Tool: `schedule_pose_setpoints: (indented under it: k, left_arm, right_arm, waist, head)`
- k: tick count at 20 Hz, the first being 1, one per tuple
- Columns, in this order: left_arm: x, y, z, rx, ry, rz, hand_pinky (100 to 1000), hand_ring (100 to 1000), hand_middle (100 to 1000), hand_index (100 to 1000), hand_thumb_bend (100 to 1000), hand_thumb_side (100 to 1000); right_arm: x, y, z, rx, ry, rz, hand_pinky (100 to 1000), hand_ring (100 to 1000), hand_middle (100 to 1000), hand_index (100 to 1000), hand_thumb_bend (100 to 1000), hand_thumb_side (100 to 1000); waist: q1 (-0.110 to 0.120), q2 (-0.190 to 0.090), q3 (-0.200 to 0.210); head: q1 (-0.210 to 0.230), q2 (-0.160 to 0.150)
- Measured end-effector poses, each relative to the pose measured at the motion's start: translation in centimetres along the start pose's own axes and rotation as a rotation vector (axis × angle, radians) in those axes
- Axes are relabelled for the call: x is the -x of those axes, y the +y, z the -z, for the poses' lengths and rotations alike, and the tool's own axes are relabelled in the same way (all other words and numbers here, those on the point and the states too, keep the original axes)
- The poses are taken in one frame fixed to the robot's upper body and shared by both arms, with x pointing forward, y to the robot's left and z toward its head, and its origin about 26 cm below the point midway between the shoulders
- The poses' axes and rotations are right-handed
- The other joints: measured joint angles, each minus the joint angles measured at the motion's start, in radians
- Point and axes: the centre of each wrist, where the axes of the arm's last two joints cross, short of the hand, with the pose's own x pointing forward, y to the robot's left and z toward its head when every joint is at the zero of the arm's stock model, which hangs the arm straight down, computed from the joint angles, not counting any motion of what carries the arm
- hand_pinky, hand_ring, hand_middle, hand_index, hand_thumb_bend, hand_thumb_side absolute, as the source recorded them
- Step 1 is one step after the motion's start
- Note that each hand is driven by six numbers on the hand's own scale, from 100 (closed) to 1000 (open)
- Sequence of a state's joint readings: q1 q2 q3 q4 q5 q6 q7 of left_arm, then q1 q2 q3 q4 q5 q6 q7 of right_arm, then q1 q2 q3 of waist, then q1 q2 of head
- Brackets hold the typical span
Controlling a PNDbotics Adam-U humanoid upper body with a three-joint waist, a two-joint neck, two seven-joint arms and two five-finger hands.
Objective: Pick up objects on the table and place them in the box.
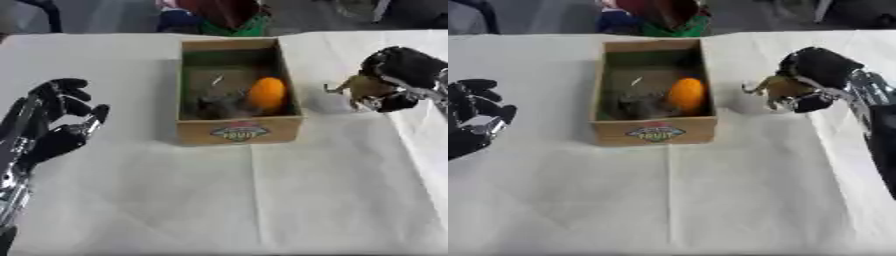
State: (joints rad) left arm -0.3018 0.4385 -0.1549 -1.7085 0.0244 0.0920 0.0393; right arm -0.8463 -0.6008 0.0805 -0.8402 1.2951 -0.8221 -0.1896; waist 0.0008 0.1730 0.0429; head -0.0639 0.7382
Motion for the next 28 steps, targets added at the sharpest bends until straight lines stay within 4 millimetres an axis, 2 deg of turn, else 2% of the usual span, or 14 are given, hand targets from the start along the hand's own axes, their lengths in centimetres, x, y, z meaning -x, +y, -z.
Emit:
schedule_pose_setpoints:
  k: [7, 14, 18, 21, 23, 24, 26, 27, 28]
  left_arm:
    - [0.1, 0.0, -0.1, 0.009, 0.002, 0.0, 659, 578, 574, 760, 407, 192]
    - [0.0, -0.1, 0.0, 0.018, -0.003, -0.002, 659, 575, 571, 758, 408, 190]
    - [-0.4, -0.3, 0.3, 0.022, -0.014, -0.007, 659, 573, 569, 754, 411, 191]
    - [-0.6, -0.4, 0.4, 0.031, -0.024, -0.006, 659, 572, 568, 753, 413, 192]
    - [-0.6, -0.4, 0.4, 0.034, -0.024, -0.006, 659, 571, 567, 753, 415, 193]
    - [-0.6, -0.4, 0.4, 0.034, -0.024, -0.006, 659, 571, 567, 753, 417, 194]
    - [-0.6, -0.4, 0.4, 0.034, -0.024, -0.007, 659, 570, 566, 753, 418, 195]
    - [-0.6, -0.4, 0.4, 0.034, -0.024, -0.007, 659, 569, 566, 752, 419, 196]
    - [-0.6, -0.4, 0.4, 0.034, -0.024, -0.007, 659, 569, 565, 752, 419, 197]
  right_arm:
    - [-0.3, -3.8, 3.7, 0.076, -0.091, 0.059, 575, 366, 333, 488, 100, 296]
    - [-1.8, -6.8, 7.7, 0.136, -0.201, 0.097, 575, 368, 332, 484, 100, 287]
    - [-3.0, -7.8, 9.8, 0.156, -0.248, 0.121, 576, 384, 343, 496, 100, 293]
    - [-3.9, -7.5, 11.0, 0.13, -0.267, 0.142, 590, 427, 390, 538, 100, 338]
    - [-4.4, -6.7, 11.6, 0.091, -0.275, 0.156, 605, 477, 448, 593, 100, 429]
    - [-4.6, -6.3, 11.8, 0.069, -0.277, 0.158, 623, 525, 510, 657, 100, 522]
    - [-4.9, -5.6, 12.0, 0.019, -0.283, 0.154, 648, 591, 582, 730, 221, 616]
    - [-5.0, -5.4, 12.0, -0.009, -0.287, 0.146, 692, 700, 708, 836, 362, 691]
    - [-5.0, -5.2, 12.0, -0.037, -0.288, 0.135, 737, 783, 794, 894, 453, 729]
  waist:
    - [-0.004, -0.009, 0.014]
    - [-0.01, -0.01, 0.056]
    - [-0.015, -0.006, 0.087]
    - [-0.018, -0.001, 0.111]
    - [-0.02, 0.003, 0.124]
    - [-0.021, 0.005, 0.127]
    - [-0.022, 0.007, 0.13]
    - [-0.023, 0.008, 0.13]
    - [-0.024, 0.009, 0.131]
  head:
    - [-0.005, 0.0]
    - [-0.022, -0.001]
    - [-0.035, -0.01]
    - [-0.045, -0.015]
    - [-0.05, -0.02]
    - [-0.052, -0.022]
    - [-0.053, -0.025]
    - [-0.053, -0.026]
    - [-0.053, -0.026]
